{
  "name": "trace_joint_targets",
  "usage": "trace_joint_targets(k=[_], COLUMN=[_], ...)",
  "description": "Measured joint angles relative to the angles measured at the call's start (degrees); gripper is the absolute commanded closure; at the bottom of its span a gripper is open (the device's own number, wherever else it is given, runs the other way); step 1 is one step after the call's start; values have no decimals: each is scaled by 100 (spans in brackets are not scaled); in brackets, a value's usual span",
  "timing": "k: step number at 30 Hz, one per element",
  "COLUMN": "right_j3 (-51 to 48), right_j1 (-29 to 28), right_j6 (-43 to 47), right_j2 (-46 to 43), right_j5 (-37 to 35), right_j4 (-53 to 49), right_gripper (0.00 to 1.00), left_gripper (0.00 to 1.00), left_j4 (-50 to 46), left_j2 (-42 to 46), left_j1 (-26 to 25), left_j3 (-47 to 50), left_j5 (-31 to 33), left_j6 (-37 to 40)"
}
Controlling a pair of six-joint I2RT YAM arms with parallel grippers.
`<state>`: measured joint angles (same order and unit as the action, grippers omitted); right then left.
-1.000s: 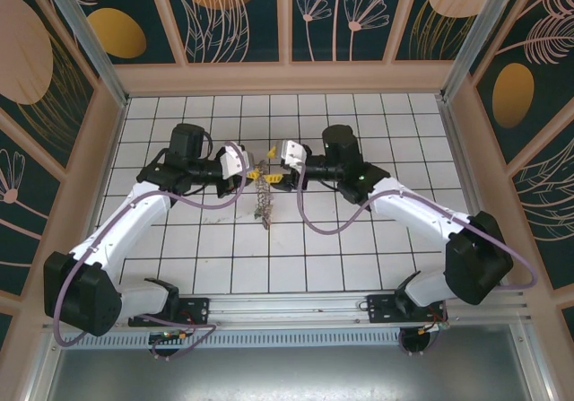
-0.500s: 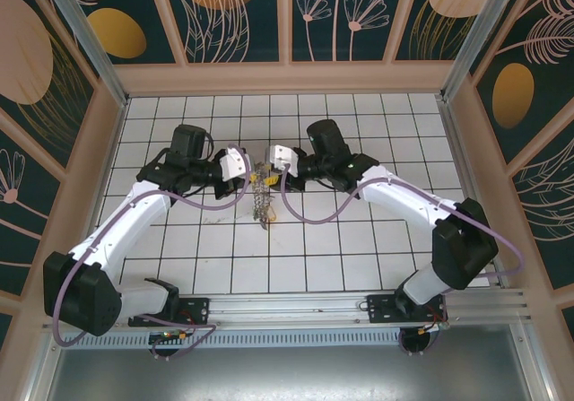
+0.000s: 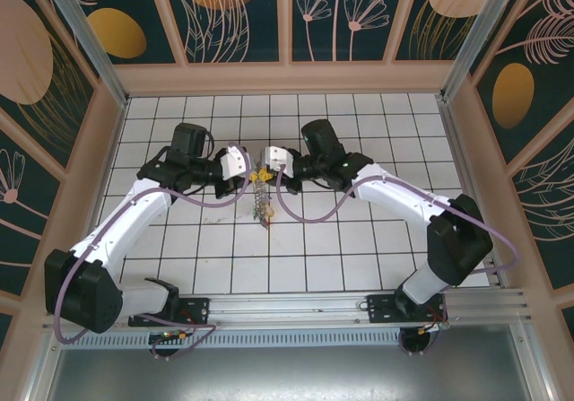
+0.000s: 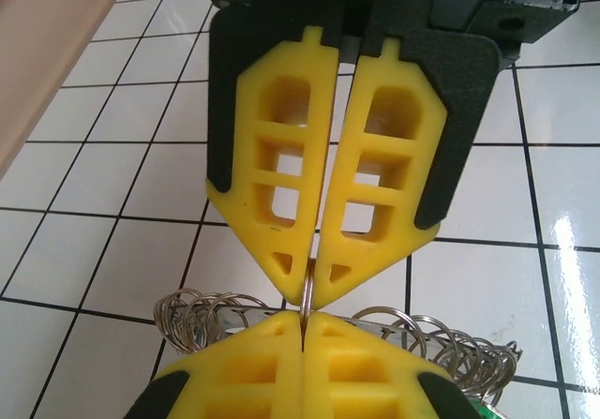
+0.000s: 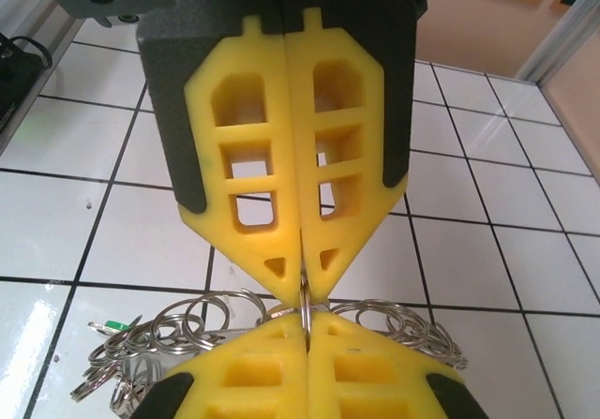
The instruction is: Put the keys on the keyring
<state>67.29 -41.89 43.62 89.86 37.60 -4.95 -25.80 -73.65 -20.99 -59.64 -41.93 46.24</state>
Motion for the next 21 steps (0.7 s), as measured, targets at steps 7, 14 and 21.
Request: trace_joint_targets(k=[7,14,21], right_j3=[-621,-1508,-1888], right_j1=[66,140,140], right_j6=[-588,-1639,-2354], right_j2=[-164,-560,-732], right_j5=[157,356,404], right_j4=[863,2343,3471], right_gripper=[100,100,100], left_gripper=[70,71,75], left_j4=[188,369,527], left_j2=[105,103,-15], left_j1=[0,0,-2], left_j3=[35,66,66], left_j5=[-90,-444,-667], left_j6=[-168,-350,-459])
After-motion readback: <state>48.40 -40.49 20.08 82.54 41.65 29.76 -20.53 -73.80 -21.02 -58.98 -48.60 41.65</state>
